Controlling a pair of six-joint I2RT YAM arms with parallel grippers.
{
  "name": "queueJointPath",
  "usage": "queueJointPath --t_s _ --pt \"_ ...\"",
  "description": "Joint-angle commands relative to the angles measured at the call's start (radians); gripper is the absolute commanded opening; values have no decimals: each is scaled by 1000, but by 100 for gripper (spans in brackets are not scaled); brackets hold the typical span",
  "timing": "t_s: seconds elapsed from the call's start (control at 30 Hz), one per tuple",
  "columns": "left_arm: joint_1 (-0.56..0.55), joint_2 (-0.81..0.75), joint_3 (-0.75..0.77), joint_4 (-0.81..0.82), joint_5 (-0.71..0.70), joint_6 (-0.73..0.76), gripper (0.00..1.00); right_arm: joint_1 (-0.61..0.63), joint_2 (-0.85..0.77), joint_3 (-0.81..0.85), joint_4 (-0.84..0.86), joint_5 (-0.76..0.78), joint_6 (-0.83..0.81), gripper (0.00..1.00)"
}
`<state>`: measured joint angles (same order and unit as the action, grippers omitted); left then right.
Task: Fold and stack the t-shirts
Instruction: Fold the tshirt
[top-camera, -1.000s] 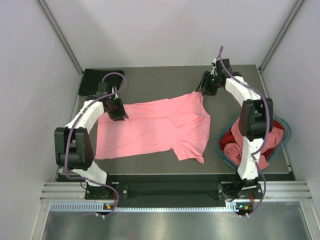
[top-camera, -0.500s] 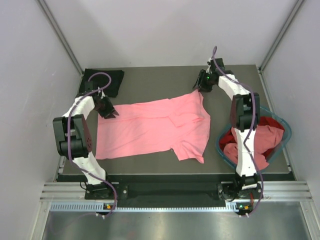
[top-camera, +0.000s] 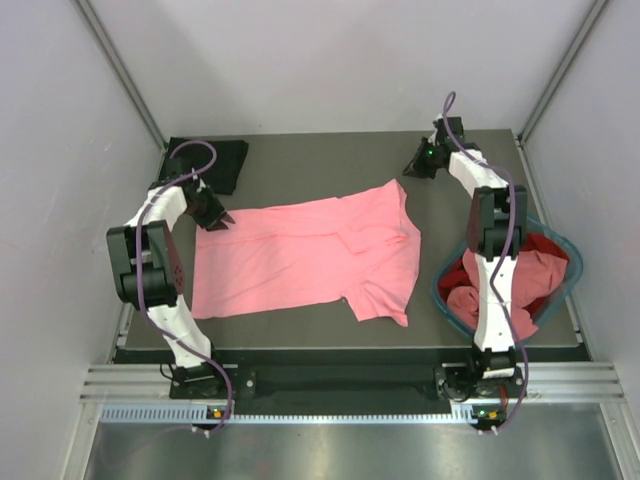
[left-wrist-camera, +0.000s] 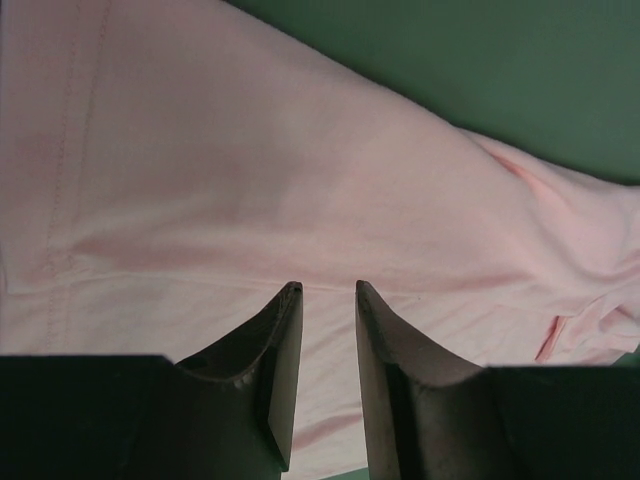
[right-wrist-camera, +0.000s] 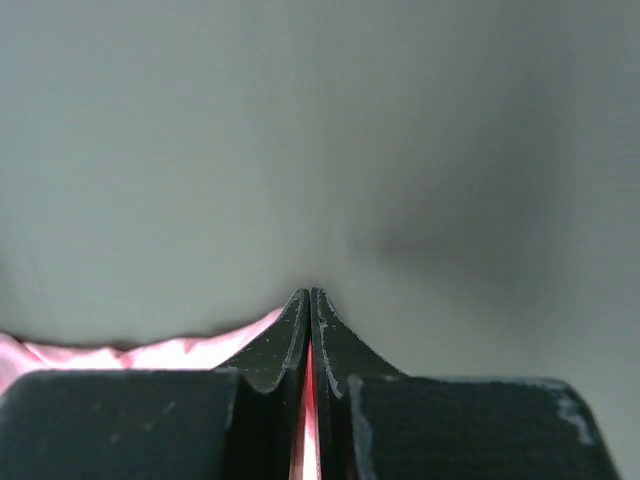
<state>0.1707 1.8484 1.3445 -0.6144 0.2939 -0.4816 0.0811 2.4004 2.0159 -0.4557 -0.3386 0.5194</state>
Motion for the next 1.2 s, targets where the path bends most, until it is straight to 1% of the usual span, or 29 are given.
queueJointPath --t_s 0.0,0.07,0.13,0.17,0.2,0.27,0.3,0.37,0.47,0.63,0.73,0.83,0.87,0.9,0.93,1.0,1.17 --pt "9 25 54 35 -7 -26 33 -21 14 9 103 -10 17 0" --pt "10 38 76 33 -3 -37 33 -29 25 32 137 -42 27 0" --pt "10 41 93 21 -7 -43 33 -27 39 70 103 -74 16 1" --pt "10 40 93 19 -12 -45 33 -26 54 110 79 -95 7 20" --pt "10 37 91 21 -24 -46 33 -24 51 118 60 -96 -13 27" --pt "12 28 84 22 -35 -45 34 -17 17 83 48 -108 -30 37" --pt "13 31 84 22 -39 -45 34 -14 0 60 55 -109 -35 39" --pt "16 37 82 22 -42 -48 34 -9 -39 -4 74 -129 -30 41" --pt "23 54 84 28 -48 -54 34 5 -67 -46 80 -140 -21 41" --pt "41 71 97 28 -55 -57 34 14 -79 -77 89 -145 -10 40" --pt "58 75 111 27 -61 -52 36 23 -92 -92 97 -140 -18 40" --pt "79 92 142 10 -73 -43 42 26 -87 -89 89 -135 -25 43" --pt "85 97 151 7 -78 -38 45 25 -87 -88 88 -134 -30 47" --pt "96 101 157 8 -85 -25 52 25 -86 -85 86 -132 -45 50" --pt "101 110 169 10 -96 -15 56 23 -83 -79 77 -125 -54 55" --pt "115 123 186 8 -121 18 62 23 -70 -54 66 -135 -78 59" --pt "121 195 252 22 -168 101 63 25 8 32 12 -204 -122 59"
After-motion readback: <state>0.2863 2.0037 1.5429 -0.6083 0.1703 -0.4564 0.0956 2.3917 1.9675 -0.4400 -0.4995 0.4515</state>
